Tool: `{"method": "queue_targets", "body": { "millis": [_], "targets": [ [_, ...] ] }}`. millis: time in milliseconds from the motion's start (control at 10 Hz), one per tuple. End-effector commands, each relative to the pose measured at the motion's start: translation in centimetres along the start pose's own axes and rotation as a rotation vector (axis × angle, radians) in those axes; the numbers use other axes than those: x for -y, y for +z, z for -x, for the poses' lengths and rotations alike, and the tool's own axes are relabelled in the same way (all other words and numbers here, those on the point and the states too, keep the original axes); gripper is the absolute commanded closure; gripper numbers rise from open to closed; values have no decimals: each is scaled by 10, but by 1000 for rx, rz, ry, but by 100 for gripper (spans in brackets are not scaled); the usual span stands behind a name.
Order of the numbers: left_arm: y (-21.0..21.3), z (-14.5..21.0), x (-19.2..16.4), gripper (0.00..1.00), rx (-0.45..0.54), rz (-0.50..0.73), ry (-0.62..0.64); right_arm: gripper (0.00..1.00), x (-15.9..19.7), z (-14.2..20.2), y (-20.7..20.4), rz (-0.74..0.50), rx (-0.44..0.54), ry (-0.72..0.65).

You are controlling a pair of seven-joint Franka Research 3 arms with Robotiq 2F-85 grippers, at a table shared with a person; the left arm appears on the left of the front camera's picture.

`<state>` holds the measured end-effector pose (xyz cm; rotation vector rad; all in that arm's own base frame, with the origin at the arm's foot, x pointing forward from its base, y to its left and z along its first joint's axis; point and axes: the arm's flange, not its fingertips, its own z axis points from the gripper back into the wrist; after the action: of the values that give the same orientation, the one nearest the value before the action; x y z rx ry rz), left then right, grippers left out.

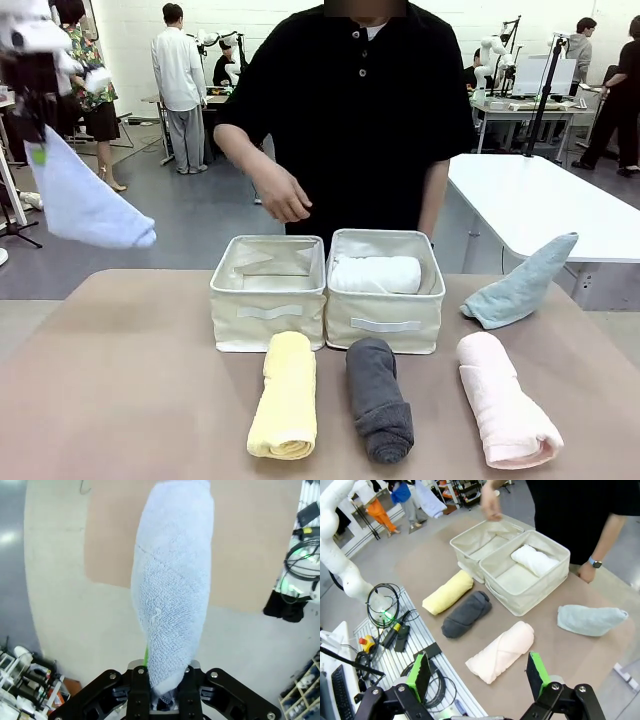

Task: Sort the towels based on their folding style.
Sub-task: Pick up one triangle-folded towel and place it in the left Fabric basket.

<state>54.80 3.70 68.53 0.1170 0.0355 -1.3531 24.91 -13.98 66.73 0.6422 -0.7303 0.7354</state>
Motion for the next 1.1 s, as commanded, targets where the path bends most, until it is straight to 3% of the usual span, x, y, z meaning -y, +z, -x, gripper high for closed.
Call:
{"method": "queue_targets", "body": {
  "millis": [0,100,200,400,600,1000],
  "targets": [
    [2,9,14,98,-9,-19,54,0,0,-2,-1,-17,22,16],
    [2,20,18,98,15,-18,54,0,0,-2,-1,-17,22,16],
    [-7,33,17,98,-33,-2,60,0,0,-2,-1,-17,22,16],
    [-10,116,56,98,-28,53,22,0,0,-2,-1,-17,22,16],
    [-8,163,104,98,24,7,93,0,0,-2,-1,-17,22,16],
    [-4,169,109,98,39,4,162,0,0,-2,-1,-17,22,16]
  ]
}}
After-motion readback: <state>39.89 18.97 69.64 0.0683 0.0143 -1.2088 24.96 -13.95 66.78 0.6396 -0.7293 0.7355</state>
